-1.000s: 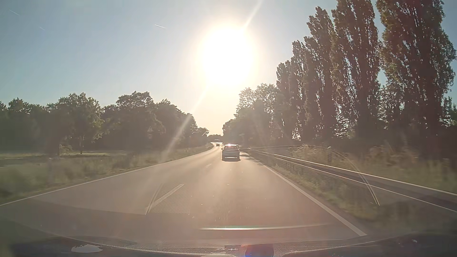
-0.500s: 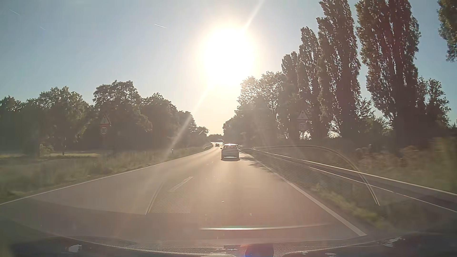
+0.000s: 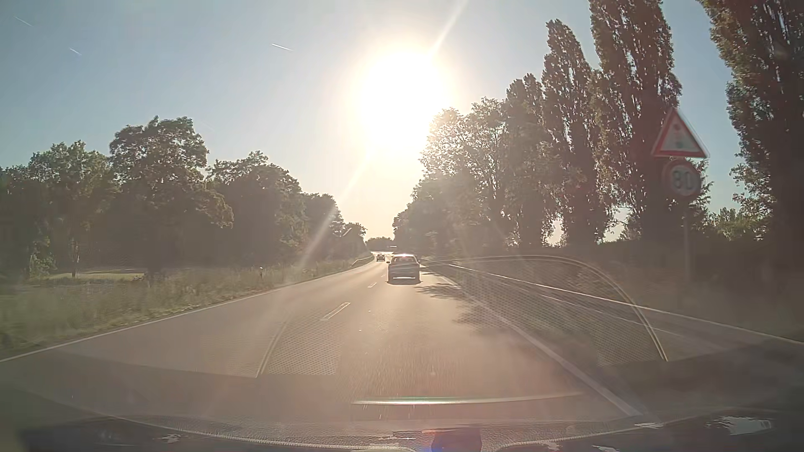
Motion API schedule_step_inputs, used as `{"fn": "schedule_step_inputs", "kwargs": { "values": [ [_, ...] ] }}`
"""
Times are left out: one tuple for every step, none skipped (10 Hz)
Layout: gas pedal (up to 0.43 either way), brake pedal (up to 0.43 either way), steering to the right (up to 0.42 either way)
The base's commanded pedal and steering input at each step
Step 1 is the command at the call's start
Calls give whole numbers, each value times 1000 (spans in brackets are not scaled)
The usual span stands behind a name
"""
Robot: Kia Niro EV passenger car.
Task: Follow the waypoints while adhering to traffic rules and regulations
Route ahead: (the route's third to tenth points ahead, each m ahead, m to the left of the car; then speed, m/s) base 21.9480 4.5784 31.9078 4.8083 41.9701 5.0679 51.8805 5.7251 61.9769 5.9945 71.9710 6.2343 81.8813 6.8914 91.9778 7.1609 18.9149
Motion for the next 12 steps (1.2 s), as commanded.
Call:
{"fn": "schedule_step_inputs", "kwargs": {
  "values": [
    [0, 0, -2],
    [0, 0, -2],
    [0, 0, -2],
    [0, 0, -2],
    [0, 0, -2],
    [0, 0, -2],
    [0, 0, -2],
    [0, 0, -2],
    [0, 0, -2],
    [8, 0, -2],
    [39, 0, -3],
    [47, 0, -3]
  ]
}}
